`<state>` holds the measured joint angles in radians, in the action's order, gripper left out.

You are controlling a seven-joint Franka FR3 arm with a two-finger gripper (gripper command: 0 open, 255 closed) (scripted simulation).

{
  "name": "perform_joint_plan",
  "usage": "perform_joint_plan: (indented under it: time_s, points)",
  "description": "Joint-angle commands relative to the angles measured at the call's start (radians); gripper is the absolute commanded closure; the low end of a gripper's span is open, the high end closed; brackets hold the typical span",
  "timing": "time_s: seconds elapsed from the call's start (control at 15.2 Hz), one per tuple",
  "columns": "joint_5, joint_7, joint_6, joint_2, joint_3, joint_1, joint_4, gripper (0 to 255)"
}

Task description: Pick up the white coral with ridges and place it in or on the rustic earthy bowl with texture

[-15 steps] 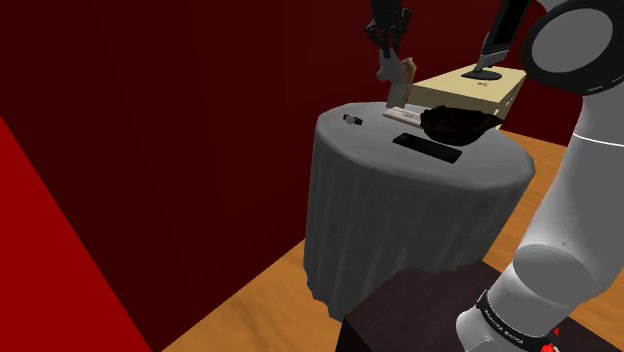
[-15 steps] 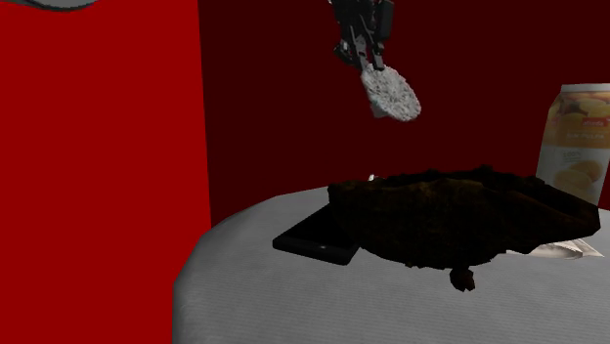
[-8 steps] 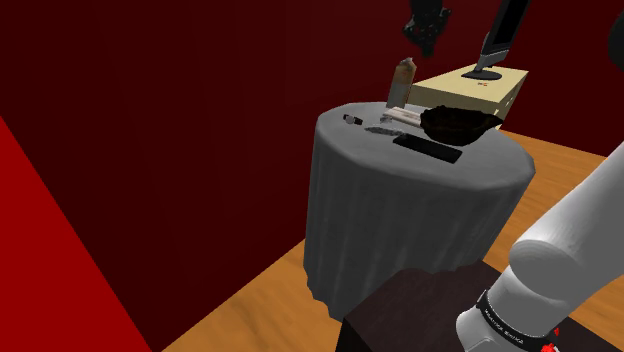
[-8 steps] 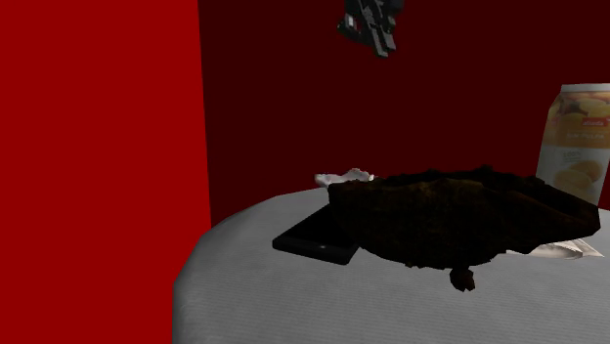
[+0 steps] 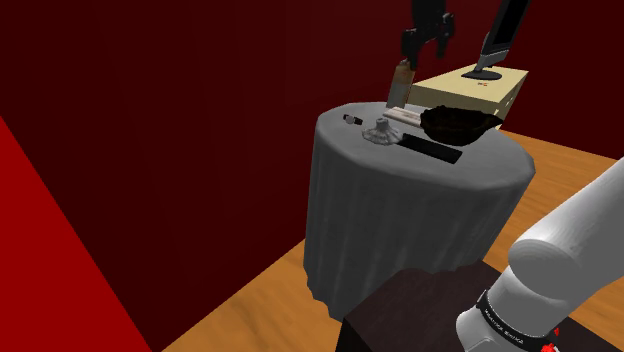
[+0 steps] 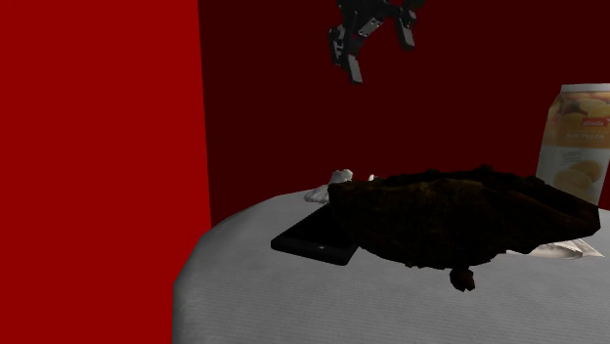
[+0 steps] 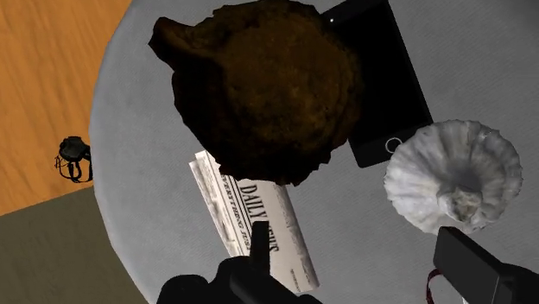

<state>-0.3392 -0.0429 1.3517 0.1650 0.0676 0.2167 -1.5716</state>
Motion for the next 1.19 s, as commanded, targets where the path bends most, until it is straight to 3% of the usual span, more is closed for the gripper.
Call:
perform_joint_plan:
  time_s: [0.0,0.59,1.12]
  points:
    - [0.038,-0.001,0.049,0.007,0.0,-0.008,-0.058,0]
    - [0.196,0.021,0.247,-0.004,0.012,-0.054,-0.258,0]
    - [0.203,0.022,0.354,0.008,0.007,-0.053,-0.377,0]
